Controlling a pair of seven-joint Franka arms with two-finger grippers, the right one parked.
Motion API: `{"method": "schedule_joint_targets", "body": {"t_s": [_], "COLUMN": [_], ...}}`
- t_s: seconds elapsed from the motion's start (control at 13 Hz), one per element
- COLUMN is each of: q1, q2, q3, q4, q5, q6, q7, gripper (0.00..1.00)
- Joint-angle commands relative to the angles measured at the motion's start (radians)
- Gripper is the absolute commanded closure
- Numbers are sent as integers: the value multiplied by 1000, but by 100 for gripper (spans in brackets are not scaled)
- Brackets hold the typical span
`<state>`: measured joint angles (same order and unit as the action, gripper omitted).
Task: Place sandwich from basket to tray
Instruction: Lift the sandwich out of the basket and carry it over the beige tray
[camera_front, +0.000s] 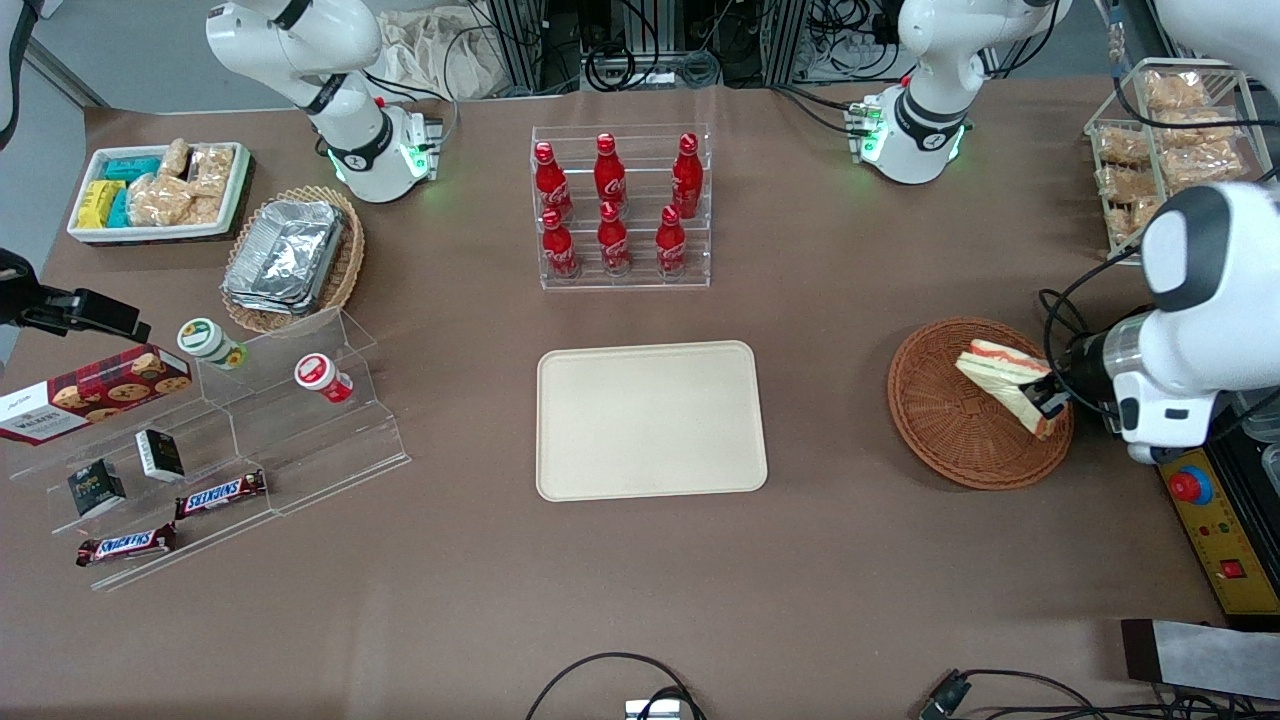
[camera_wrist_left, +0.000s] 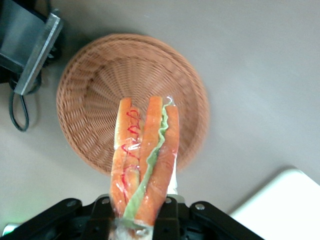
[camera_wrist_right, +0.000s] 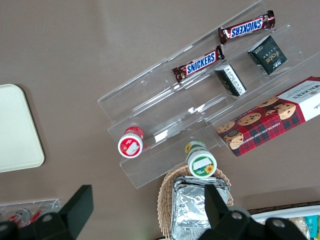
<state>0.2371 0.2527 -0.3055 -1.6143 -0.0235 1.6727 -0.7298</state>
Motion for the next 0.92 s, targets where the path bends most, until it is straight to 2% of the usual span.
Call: {"method": "schedule_joint_targets", "body": {"t_s": [0.0,0.23,0.31,0.54,0.69,0.85], "q1": [-1,-13,-41,-148,-238,-306], "q2": [28,52,66,106,164,255], "q3": [-58,-212,-234,-234,-233,-233], "q4": [155,149,140,36,-21,-15], "q5": [-74,-70,-61,-35,39,98], "q6": [-114,-107,-99,109,247,274], "q7": [52,52,55,55,35,6], "gripper": [100,100,100,100,100,100]}}
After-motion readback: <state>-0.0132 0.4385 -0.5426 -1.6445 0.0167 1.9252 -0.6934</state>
